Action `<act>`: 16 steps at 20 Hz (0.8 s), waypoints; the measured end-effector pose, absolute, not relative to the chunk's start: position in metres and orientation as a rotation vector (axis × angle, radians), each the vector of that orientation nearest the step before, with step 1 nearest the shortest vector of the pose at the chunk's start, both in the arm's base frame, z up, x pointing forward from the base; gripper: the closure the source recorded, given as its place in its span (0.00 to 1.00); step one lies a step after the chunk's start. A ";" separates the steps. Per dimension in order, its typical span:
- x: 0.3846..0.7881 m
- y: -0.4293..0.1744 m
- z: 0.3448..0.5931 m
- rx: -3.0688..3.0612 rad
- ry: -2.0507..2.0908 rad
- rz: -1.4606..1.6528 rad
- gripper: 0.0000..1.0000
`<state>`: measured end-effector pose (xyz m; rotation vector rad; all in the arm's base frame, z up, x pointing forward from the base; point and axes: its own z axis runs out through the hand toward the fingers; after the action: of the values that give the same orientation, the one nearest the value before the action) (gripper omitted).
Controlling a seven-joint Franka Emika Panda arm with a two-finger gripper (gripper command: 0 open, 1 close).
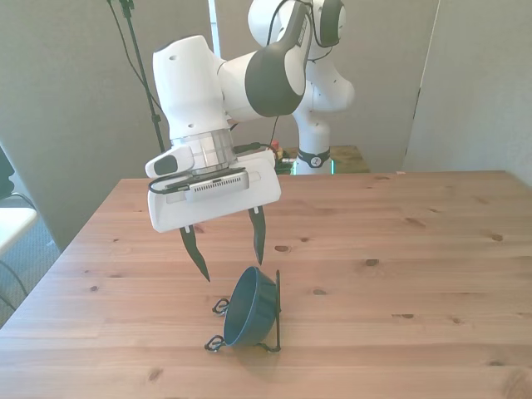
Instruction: Unload the bowl
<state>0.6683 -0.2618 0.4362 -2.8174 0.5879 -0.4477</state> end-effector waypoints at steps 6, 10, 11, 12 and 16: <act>0.675 -0.255 0.429 -2.790 0.414 -0.395 0.00; 0.678 -0.251 0.418 -2.788 0.390 -0.366 1.00; 0.679 -0.251 0.415 -2.788 0.386 -0.362 1.00; 0.679 -0.250 0.414 -2.788 0.378 -0.360 1.00; 0.680 -0.247 0.412 -2.780 0.353 -0.344 1.00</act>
<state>0.6798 -0.2465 0.4125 -2.7797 0.3533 -0.3441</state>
